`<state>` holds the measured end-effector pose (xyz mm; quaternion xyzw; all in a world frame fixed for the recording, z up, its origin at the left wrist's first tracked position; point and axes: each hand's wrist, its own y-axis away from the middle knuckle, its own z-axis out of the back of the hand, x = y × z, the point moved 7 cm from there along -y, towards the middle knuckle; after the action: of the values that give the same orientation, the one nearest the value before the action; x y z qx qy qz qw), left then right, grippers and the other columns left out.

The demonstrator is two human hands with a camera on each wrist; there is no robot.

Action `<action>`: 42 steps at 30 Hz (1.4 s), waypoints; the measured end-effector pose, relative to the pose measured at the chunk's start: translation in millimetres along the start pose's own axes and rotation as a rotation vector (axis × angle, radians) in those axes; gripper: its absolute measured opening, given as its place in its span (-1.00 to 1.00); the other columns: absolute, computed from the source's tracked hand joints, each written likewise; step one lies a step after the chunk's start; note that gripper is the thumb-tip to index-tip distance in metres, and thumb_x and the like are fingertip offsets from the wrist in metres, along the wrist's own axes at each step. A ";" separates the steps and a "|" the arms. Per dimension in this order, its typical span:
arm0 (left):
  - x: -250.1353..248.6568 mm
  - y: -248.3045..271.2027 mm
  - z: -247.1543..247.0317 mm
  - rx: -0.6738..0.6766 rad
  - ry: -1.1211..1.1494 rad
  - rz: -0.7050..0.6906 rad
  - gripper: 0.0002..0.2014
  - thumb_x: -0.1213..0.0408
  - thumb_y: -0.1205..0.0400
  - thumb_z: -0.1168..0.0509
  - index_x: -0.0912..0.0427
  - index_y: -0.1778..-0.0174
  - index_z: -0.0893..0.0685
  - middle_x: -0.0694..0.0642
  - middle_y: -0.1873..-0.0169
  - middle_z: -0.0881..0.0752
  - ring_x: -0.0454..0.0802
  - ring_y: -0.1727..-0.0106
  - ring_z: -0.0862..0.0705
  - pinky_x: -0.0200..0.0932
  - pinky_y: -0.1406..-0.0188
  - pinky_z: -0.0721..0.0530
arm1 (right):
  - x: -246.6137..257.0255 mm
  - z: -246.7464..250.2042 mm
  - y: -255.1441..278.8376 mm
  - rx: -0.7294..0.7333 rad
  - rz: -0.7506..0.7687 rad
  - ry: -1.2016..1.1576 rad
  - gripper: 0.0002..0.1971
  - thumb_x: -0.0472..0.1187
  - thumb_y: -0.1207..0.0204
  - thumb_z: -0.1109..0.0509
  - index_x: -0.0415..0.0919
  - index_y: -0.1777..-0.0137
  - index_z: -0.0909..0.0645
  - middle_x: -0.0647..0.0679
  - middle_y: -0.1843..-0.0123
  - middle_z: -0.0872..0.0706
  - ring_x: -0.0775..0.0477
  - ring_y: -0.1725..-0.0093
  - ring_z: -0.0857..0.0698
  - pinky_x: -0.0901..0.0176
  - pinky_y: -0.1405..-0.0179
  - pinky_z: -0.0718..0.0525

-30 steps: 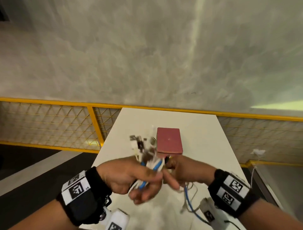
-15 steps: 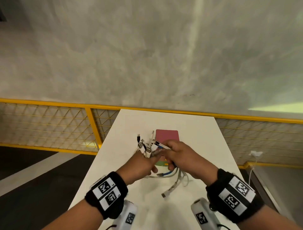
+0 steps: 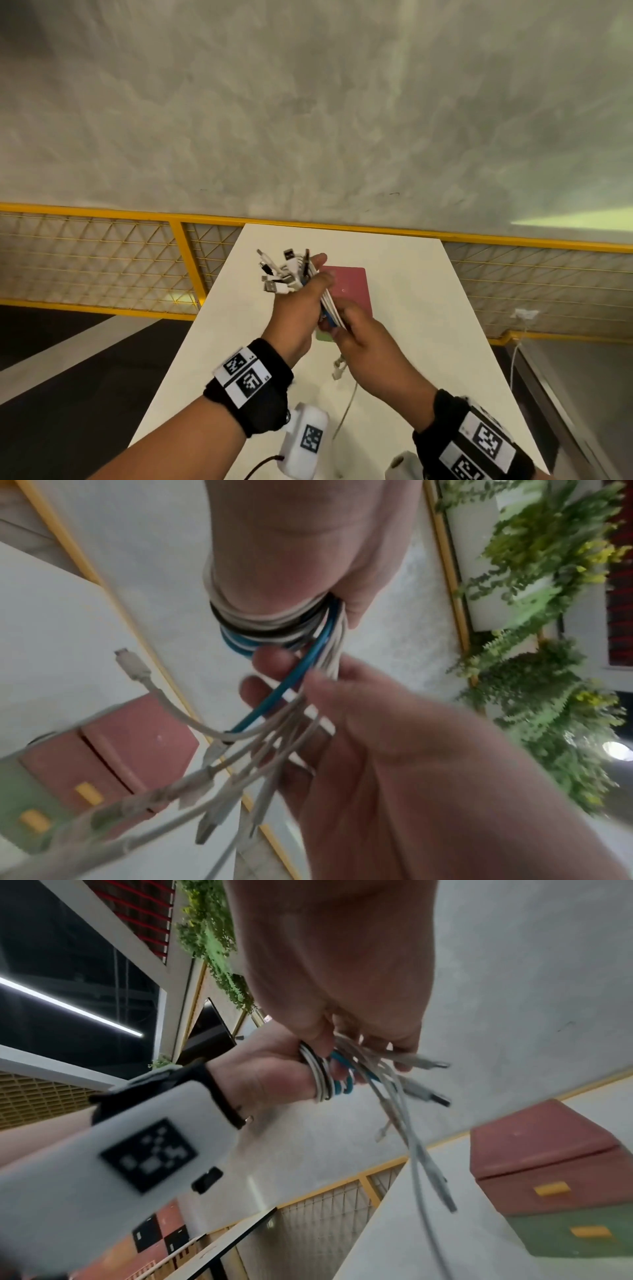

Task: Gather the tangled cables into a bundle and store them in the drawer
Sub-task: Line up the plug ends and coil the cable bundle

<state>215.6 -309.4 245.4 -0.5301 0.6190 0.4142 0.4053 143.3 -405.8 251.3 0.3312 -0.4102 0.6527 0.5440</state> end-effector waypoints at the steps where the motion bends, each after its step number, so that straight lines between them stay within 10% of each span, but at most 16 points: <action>1: -4.1 -2.4 1.7 0.001 0.024 -0.018 -0.80 0.46 -0.67 -0.31 0.10 -0.05 -0.77 0.15 -0.03 -0.79 0.07 -0.02 -0.73 -0.11 0.07 -0.69 | -7.7 0.1 1.9 -0.019 -0.033 -0.007 -0.64 -0.35 -0.65 -0.23 0.07 -0.32 -0.56 0.10 -0.13 -0.73 0.08 -0.01 -0.71 0.15 0.10 -0.73; 6: -20.0 -10.3 13.7 -0.002 0.100 -0.094 -0.71 0.55 -0.66 -0.27 0.09 0.26 -0.68 0.24 0.07 -0.80 0.06 0.04 -0.76 -0.29 0.25 -0.72 | -38.2 18.0 10.7 -0.205 -0.388 -0.414 -0.83 -0.08 -0.67 -0.31 0.05 -0.03 -0.75 0.03 -0.04 -0.85 0.08 -0.01 -0.77 0.17 0.00 -0.60; 12: 7.0 0.5 -3.3 0.134 0.073 0.021 -0.64 0.44 -0.67 -0.30 -0.02 0.37 -0.79 0.07 0.26 -0.80 -0.13 0.30 -0.71 -0.19 0.31 -0.67 | -59.6 -32.4 18.9 0.099 -0.916 -1.074 -0.28 0.33 -0.62 -0.09 -0.34 -0.40 -0.50 -0.32 -0.17 -0.79 -0.27 -0.07 -0.82 -0.12 -0.04 -0.71; 15: 25.5 17.1 -16.5 0.231 0.085 0.137 -0.86 0.35 -0.51 -0.40 0.08 0.35 -0.75 0.07 0.48 -0.68 -0.07 0.45 -0.63 -0.17 0.37 -0.63 | -52.6 -32.5 8.6 0.022 -0.850 -1.156 -0.57 0.08 -0.52 -0.31 -0.27 -0.12 -0.74 -0.25 -0.07 -0.82 -0.24 -0.07 -0.79 -0.19 -0.25 -0.67; 20: 30.6 29.2 -22.6 0.373 0.249 0.205 -0.85 0.34 -0.12 -0.40 0.22 0.42 -0.64 0.13 0.70 -0.48 0.00 0.62 -0.50 -0.14 0.40 -0.55 | -46.9 -28.1 1.2 -0.048 -0.780 -1.229 -0.77 -0.41 -0.46 -0.16 -0.35 0.28 -0.65 -0.16 0.57 -0.59 -0.08 0.56 -0.66 -0.03 0.20 -0.75; 24: 21.3 43.3 -31.7 0.657 0.449 0.288 -0.81 0.39 -0.14 -0.43 0.27 0.39 -0.60 0.11 0.74 -0.48 -0.08 0.72 -0.43 -0.16 0.44 -0.60 | -31.1 -22.9 -1.5 0.028 -0.677 -1.269 -0.59 -0.33 -0.63 -0.08 -0.44 0.35 -0.64 -0.37 0.56 -0.64 -0.29 0.60 -0.70 0.22 0.68 -0.62; 30: 8.4 58.2 -37.2 0.982 0.551 0.436 -0.91 0.46 -0.38 -0.32 0.27 0.22 -0.62 0.10 0.57 -0.67 -0.11 0.65 -0.56 -0.09 0.24 -0.71 | -6.1 -14.1 3.1 0.194 -0.494 -1.225 -0.34 0.31 -0.56 -0.17 -0.37 -0.02 -0.68 -0.44 0.06 -0.76 -0.33 0.15 -0.81 -0.06 0.21 -0.71; 34: 16.3 49.3 -21.1 0.934 0.357 0.445 -0.85 0.40 -0.40 -0.41 0.30 0.14 -0.71 0.20 0.42 -0.76 -0.05 0.48 -0.72 0.04 -0.04 -0.77 | 0.8 -6.0 5.7 0.054 -0.317 -0.944 -0.61 0.04 -0.59 -0.29 -0.31 0.24 -0.57 -0.38 0.40 -0.68 -0.28 0.41 -0.73 0.19 0.58 -0.59; 42: 6.2 27.6 8.8 0.592 -0.327 0.127 -0.74 0.46 -0.45 -0.33 0.28 -0.04 -0.77 0.18 0.10 -0.81 0.08 0.02 -0.77 0.01 -0.09 -0.71 | -14.9 8.2 3.7 -0.150 -0.289 -0.646 -0.82 -0.25 -0.66 -0.33 -0.09 -0.14 -0.72 -0.12 -0.05 -0.86 -0.14 -0.12 -0.82 -0.04 -0.14 -0.74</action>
<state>188.1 -300.4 238.9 -0.2764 0.6709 0.3206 0.6088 142.4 -420.0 241.2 0.5343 -0.5566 0.3988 0.4956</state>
